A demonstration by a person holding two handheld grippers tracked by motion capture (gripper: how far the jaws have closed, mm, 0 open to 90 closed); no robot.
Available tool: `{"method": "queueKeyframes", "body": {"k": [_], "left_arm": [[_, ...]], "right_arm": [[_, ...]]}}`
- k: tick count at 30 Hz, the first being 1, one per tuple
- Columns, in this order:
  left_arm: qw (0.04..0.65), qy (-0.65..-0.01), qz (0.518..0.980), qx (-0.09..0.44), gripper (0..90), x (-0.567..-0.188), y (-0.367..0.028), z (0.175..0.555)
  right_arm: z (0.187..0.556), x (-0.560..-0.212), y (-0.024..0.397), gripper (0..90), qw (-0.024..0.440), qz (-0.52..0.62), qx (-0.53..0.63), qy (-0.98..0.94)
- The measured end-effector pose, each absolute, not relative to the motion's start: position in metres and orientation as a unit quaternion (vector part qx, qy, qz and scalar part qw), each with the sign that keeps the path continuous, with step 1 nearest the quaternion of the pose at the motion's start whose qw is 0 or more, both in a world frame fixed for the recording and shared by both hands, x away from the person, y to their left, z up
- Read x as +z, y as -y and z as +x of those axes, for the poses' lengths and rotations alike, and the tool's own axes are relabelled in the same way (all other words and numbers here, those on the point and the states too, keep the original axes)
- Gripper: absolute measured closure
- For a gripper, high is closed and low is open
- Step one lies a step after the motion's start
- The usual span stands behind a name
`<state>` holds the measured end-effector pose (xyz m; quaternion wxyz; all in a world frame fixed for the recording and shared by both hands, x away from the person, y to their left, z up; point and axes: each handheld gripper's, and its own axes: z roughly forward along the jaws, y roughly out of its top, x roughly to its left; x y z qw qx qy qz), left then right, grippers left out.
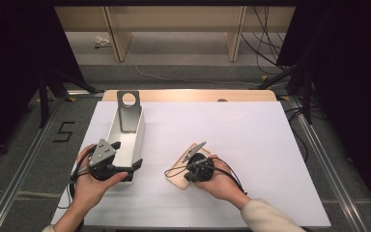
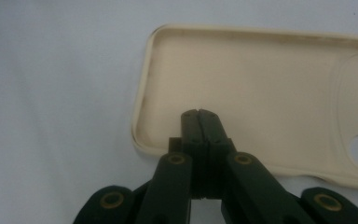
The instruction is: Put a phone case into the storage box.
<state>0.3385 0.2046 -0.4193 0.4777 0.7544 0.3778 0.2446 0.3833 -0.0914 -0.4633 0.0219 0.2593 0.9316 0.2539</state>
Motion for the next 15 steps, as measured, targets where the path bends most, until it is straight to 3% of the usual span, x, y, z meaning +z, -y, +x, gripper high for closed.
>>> {"method": "queueKeyframes", "body": {"k": [15], "left_arm": [[0.479, -0.375, 0.755, 0.244, 4.4, -0.418, -0.203, 0.337]], "right_arm": [[0.381, -0.458, 0.106, 90.0, 0.019, 0.239, 0.209, -0.948]]}}
